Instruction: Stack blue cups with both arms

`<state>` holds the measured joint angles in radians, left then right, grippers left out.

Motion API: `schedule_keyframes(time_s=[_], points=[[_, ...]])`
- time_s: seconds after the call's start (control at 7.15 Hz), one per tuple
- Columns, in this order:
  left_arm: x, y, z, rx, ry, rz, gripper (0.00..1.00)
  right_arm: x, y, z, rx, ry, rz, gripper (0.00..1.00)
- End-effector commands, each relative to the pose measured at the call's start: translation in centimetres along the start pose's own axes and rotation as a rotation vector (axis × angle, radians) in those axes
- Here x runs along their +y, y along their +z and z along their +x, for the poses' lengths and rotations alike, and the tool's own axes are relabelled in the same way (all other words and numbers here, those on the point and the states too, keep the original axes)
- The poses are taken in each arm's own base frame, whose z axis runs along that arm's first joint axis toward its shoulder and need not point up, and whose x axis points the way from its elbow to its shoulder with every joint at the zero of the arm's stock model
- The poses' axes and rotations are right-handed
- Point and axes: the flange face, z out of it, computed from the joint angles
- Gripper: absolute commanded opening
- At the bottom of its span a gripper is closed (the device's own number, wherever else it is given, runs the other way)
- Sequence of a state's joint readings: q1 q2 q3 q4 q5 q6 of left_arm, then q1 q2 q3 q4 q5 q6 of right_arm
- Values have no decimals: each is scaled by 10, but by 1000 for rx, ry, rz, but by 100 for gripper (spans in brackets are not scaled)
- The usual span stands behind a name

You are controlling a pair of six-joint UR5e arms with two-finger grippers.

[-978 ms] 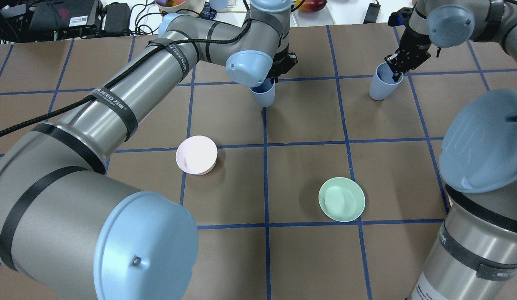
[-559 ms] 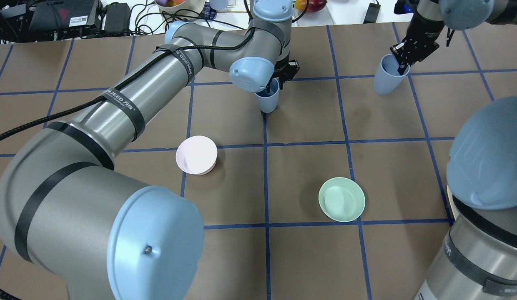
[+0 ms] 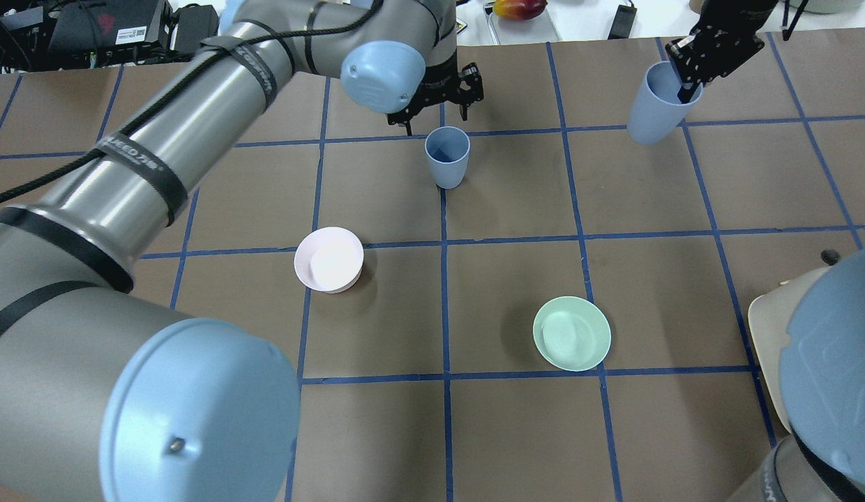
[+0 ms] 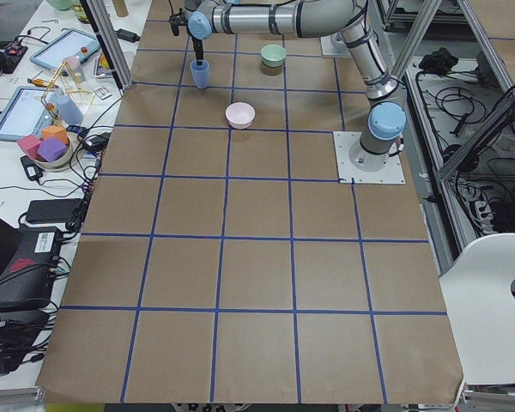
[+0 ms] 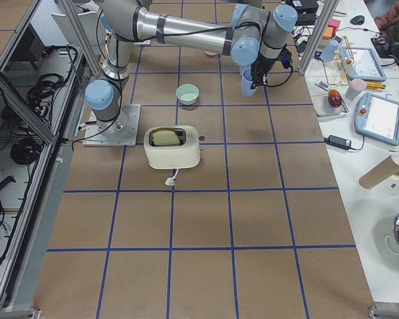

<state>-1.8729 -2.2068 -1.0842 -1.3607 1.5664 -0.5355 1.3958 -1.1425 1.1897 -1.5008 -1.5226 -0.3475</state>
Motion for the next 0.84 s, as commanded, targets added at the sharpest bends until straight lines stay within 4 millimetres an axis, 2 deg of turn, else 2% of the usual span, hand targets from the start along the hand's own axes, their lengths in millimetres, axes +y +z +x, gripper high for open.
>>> schedule_keyframes(time_s=[0.0,0.14,0.28,0.42,0.56,0.7], points=[[4,-99,-71,-10,68,-64,100,-1,-9,-71,-13,51,20,0],[7,-143,-117,-26,35,-68,100,-2,-8,-109,-8,127,34,0],[17,-184,-150,-15,17,-59,100,-7,-9,-150,1,157,88,0],[34,-195,-162,-27,62,-74,100,-6,-3,-187,-2,178,93,0],[53,-184,-179,-46,92,-116,100,-13,8,-213,-6,231,113,0],[85,-173,-193,-67,112,-137,100,-21,24,-235,-2,302,118,0]])
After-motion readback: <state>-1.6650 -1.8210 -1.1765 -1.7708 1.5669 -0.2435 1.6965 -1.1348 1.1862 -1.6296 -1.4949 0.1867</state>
